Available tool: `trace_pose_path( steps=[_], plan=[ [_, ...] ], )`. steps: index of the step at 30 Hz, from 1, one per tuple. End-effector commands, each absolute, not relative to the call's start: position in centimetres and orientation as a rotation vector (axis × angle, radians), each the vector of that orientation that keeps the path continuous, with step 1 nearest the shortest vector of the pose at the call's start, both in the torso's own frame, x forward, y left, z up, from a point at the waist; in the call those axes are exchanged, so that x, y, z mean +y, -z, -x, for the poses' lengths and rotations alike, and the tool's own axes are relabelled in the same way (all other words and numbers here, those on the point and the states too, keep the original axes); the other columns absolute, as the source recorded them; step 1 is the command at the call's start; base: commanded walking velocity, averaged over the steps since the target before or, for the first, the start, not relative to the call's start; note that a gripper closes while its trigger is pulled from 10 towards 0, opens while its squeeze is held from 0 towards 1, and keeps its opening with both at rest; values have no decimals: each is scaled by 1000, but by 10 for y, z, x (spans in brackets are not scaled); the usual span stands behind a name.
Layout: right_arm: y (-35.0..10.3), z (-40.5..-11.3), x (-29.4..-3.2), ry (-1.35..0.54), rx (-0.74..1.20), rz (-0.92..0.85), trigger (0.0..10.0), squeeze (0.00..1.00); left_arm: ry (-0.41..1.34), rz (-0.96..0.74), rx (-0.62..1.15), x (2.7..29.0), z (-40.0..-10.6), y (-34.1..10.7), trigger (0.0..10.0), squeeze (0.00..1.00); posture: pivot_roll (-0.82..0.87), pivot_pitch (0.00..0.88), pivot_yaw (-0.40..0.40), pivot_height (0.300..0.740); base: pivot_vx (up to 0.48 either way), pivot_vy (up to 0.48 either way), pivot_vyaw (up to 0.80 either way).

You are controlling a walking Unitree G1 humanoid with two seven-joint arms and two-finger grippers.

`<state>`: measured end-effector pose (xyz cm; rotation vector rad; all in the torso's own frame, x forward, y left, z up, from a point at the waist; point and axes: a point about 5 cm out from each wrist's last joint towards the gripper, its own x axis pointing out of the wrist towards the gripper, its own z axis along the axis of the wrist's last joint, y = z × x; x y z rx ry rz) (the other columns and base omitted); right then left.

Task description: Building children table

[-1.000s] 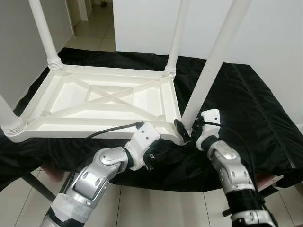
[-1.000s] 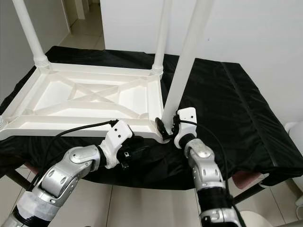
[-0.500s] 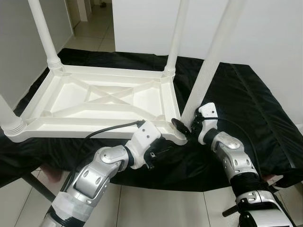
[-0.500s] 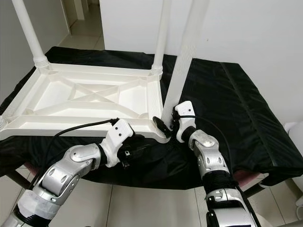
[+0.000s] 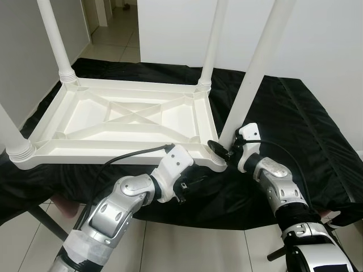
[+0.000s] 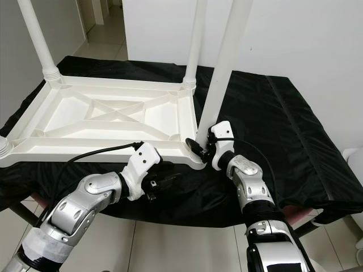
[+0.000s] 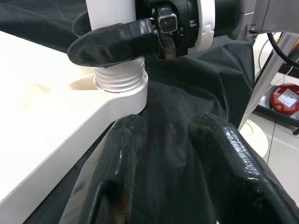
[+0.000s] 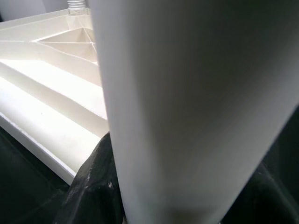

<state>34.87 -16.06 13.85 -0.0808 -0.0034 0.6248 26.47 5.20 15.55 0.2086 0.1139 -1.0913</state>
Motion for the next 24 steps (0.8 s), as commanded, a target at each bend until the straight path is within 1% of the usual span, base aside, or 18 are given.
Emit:
trace_pose_path(
  steps=[1, 4, 6, 7, 10, 12, 13, 14, 15, 18, 20, 21, 22, 23, 24],
  plan=[
    [-133, -346, -159, -593, 26, 20, 10000, 0, 1080, -217, 124, 53, -266, -154, 10000, 0, 42, 28, -59, 740, 0, 0, 0],
    [-134, -345, -156, -571, 25, 10, 10000, 0, 1080, -217, 125, 53, -266, -154, 10000, 0, 42, 28, -59, 740, 0, 0, 0],
    [-136, -345, -150, -511, 22, -19, 10000, 0, 1081, -212, 125, 53, -265, -154, 10000, 0, 42, 27, -65, 740, 0, 0, 0],
    [-137, -344, -148, -440, 23, -37, 10000, 0, 1083, -211, 124, 52, -265, -153, 10000, 0, 42, 24, -68, 740, 0, 0, 0],
    [-137, -344, -147, -425, 23, -40, 10000, 0, 1084, -211, 124, 51, -264, -153, 10000, 0, 42, 24, -68, 740, 0, 0, 0],
    [-136, -342, -145, -359, 37, -84, 10000, 0, 1086, -212, 125, 51, -264, -153, 10000, 0, 40, 24, -68, 740, 0, 0, 0],
    [-135, -339, -141, -287, 40, -98, 10000, 0, 1089, -212, 128, 51, -263, -152, 10000, 0, 40, 24, -66, 740, 0, 0, 0],
    [-135, -339, -141, -287, 40, -98, 10000, 0, 1089, -212, 128, 51, -263, -152, 10000, 0, 40, 24, -66, 740, 0, 0, 0],
    [-133, -333, -135, -179, 55, -107, 10000, 0, 1093, -213, 132, 52, -262, -151, 10000, 0, 39, 24, -66, 740, 0, 0, 0],
    [-132, -329, -133, -128, 73, -105, 10000, 0, 1095, -214, 133, 52, -262, -151, 10000, 0, 39, 24, -66, 740, 0, 0, 0],
    [-131, -324, -128, -5, 59, -96, 10000, 0, 1098, -217, 135, 52, -261, -151, 10000, 0, 42, 21, -65, 740, 0, 0, 0],
    [-131, -324, -128, -5, 59, -96, 10000, 0, 1098, -217, 135, 52, -261, -151, 10000, 0, 42, 21, -65, 740, 0, 0, 0],
    [-130, -321, -125, 49, 53, -98, 10000, 0, 1100, -217, 136, 52, -261, -151, 10000, 0, 42, 21, -65, 740, 0, 0, 0],
    [-130, -316, -117, 108, 55, -133, 10000, 0, 1102, -217, 135, 52, -261, -151, 10000, 0, 45, 20, -66, 740, 0, 0, 0],
    [-130, -316, -117, 108, 55, -133, 10000, 0, 1102, -217, 135, 52, -261, -151, 10000, 0, 45, 20, -66, 740, 0, 0, 0]
  ],
)
